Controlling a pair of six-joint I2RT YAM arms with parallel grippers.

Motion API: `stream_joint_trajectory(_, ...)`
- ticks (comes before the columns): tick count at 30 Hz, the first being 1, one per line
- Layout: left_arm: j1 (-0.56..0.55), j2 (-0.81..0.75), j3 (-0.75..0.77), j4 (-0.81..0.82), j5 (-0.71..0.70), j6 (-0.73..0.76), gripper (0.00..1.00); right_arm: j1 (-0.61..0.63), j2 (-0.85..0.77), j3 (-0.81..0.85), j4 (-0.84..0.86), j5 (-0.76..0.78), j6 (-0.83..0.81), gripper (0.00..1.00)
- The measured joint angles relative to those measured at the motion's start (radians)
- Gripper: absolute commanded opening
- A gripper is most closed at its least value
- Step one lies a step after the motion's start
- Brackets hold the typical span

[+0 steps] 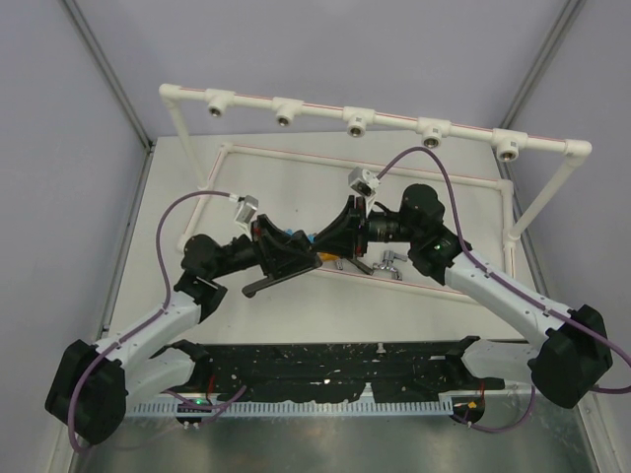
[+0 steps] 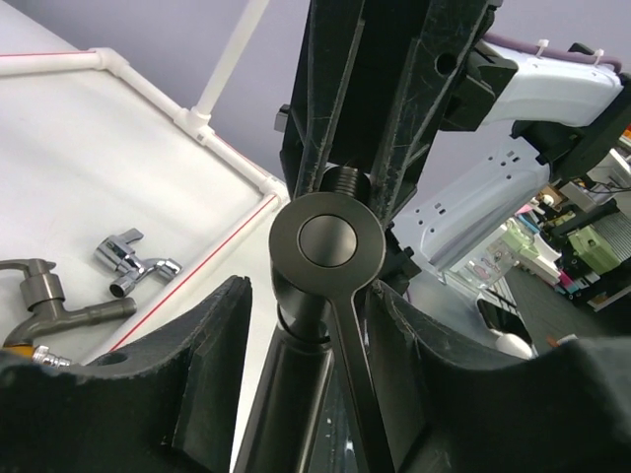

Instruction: Install the water faucets

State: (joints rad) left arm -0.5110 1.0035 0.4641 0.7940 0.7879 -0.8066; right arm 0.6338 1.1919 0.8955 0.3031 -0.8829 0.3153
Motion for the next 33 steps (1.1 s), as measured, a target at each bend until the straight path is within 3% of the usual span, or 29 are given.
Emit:
stream_joint_trajectory(5,-0.005,0.014,0.005,0.065,0.01,-0.029,0.39,0.003,0.004,0.0,0.022,0.002,0.006,0.05)
stream_joint_trajectory(9,-0.005,0.026,0.005,0.09,0.009,-0.036,0.21,0.003,0.004,0.0,0.041,0.002,0.025,0.05)
stream_joint_trajectory(10,-0.005,0.027,0.005,0.093,0.009,-0.037,0.21,0.002,0.004,0.0,0.042,0.003,0.028,0.05)
stream_joint_trajectory(16,-0.004,0.028,0.005,0.111,0.009,-0.052,0.34,0.003,0.004,0.0,0.056,0.002,0.037,0.05)
stream_joint_trajectory(26,-0.003,0.029,0.005,0.144,0.01,-0.077,0.4,0.011,0.007,0.001,0.086,0.002,0.049,0.05)
stream_joint_trajectory(30,0.001,0.031,0.005,0.155,0.011,-0.079,0.22,0.013,0.013,0.007,0.088,0.002,0.051,0.05)
stream_joint_trajectory(33,0.003,0.031,0.004,0.161,0.009,-0.079,0.0,0.013,0.016,0.011,0.092,0.006,0.051,0.05)
